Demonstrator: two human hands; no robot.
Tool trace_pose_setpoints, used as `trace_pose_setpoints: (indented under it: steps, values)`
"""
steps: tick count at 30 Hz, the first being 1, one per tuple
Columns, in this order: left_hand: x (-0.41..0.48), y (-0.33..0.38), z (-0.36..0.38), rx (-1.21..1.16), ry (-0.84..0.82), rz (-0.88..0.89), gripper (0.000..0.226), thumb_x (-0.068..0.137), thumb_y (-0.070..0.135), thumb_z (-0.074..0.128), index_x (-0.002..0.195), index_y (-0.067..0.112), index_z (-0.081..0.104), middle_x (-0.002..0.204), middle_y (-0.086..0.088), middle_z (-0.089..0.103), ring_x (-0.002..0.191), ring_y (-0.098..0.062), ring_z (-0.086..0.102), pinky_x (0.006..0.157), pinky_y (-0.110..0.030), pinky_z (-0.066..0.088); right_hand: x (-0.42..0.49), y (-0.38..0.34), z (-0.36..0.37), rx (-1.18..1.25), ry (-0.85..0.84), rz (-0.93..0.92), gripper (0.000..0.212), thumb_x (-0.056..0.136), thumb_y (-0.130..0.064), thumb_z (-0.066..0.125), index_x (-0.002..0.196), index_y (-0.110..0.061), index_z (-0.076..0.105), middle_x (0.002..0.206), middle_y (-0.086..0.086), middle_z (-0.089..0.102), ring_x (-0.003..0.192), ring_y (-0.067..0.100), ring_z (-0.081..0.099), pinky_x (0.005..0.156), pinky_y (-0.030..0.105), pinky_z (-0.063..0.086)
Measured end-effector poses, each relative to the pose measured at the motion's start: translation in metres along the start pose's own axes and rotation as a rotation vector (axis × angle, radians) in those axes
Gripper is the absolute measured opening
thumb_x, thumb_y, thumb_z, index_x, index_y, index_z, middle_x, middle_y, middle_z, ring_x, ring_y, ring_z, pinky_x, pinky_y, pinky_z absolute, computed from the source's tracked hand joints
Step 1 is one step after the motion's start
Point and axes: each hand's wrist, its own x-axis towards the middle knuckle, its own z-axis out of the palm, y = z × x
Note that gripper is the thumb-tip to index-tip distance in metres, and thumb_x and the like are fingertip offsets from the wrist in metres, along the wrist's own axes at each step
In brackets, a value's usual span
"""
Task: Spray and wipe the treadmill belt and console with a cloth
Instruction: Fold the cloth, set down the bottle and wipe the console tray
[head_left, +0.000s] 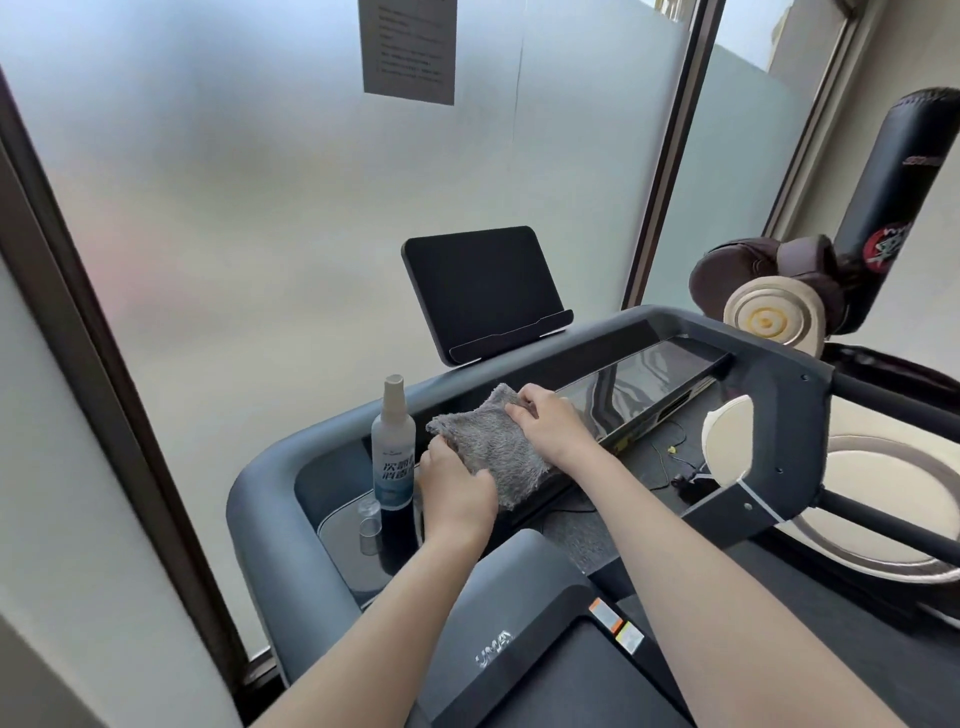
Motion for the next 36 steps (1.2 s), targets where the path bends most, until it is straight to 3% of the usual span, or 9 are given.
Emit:
trace_pose_setpoints:
  steps: [3,8,12,14,17,22,28,36]
  values:
    - [-0.003,0.000,0.001,0.031,-0.049,-0.012,0.052,0.081,-0.001,0.054,0.131,-0.003,0.040,0.129,-0.018,0.045,0.120,-0.030,0.041,0.095,-0.028,0.033,-0.001,0.003,0.006,-0.124,-0.010,-0.005,0.019,0.097,-0.033,0.048,0.088,-0.016,0.049,0.082,0.002,0.054,0.083,0.025,0.049,0.068,0.031,0.034]
    - [-0.005,0.002,-0.001,0.102,-0.072,0.012,0.075,0.088,-0.002,0.049,0.151,0.001,0.008,0.145,-0.018,0.027,0.132,-0.028,0.031,0.099,-0.022,0.024,-0.002,0.006,0.011,-0.281,0.016,-0.001,0.028,0.097,-0.042,0.045,0.104,-0.016,0.053,0.097,0.007,0.060,0.090,0.029,0.055,0.068,0.032,0.037]
    - [-0.007,-0.001,0.002,0.196,-0.071,0.067,0.068,0.089,0.002,0.048,0.148,0.000,0.017,0.145,-0.019,0.021,0.135,-0.031,0.027,0.109,-0.027,0.022,-0.001,0.010,0.018,-0.458,0.074,-0.079,0.028,0.097,-0.042,0.045,0.108,-0.016,0.049,0.108,0.008,0.063,0.102,0.030,0.058,0.069,0.034,0.039]
    - [-0.008,-0.002,0.004,0.314,-0.076,0.096,0.065,0.093,0.010,0.047,0.149,0.001,0.015,0.155,-0.021,0.006,0.142,-0.034,0.012,0.115,-0.034,0.014,-0.002,0.015,0.016,-0.458,0.113,-0.142,0.034,0.097,-0.039,0.046,0.124,-0.019,0.046,0.119,0.005,0.058,0.111,0.027,0.053,0.080,0.038,0.043]
    - [-0.012,-0.002,0.004,0.505,-0.144,0.167,0.070,0.100,0.032,0.040,0.151,0.002,0.004,0.158,-0.018,-0.018,0.147,-0.029,-0.011,0.118,-0.036,0.004,-0.001,0.025,0.010,-0.371,0.017,-0.296,0.041,0.100,-0.033,0.043,0.141,-0.026,0.042,0.142,-0.004,0.048,0.132,0.017,0.038,0.104,0.039,0.031]
    - [-0.013,-0.014,0.005,0.639,-0.294,0.165,0.084,0.098,0.055,0.028,0.150,0.000,-0.008,0.159,-0.014,-0.017,0.146,-0.023,-0.018,0.118,-0.035,-0.005,-0.012,0.033,0.005,-0.201,-0.246,-0.260,0.040,0.101,-0.028,0.042,0.141,-0.025,0.044,0.152,-0.006,0.035,0.144,0.011,0.022,0.117,0.031,0.014]
    - [-0.017,-0.020,0.004,0.803,-0.299,0.165,0.086,0.095,0.062,0.018,0.150,0.003,-0.011,0.158,-0.012,-0.020,0.146,-0.023,-0.020,0.119,-0.040,-0.007,-0.016,0.049,0.010,-0.378,-0.314,-0.232,0.046,0.103,-0.042,0.020,0.149,-0.038,0.018,0.158,-0.019,0.009,0.147,0.010,-0.003,0.119,0.045,-0.002]
    - [-0.019,-0.023,0.007,0.867,-0.294,0.157,0.088,0.094,0.064,0.017,0.150,0.004,-0.015,0.158,-0.011,-0.022,0.145,-0.023,-0.021,0.119,-0.041,-0.009,-0.019,0.045,0.010,-0.404,-0.335,-0.226,0.047,0.104,-0.041,0.019,0.150,-0.036,0.013,0.158,-0.017,0.004,0.148,0.013,-0.005,0.119,0.044,-0.004]
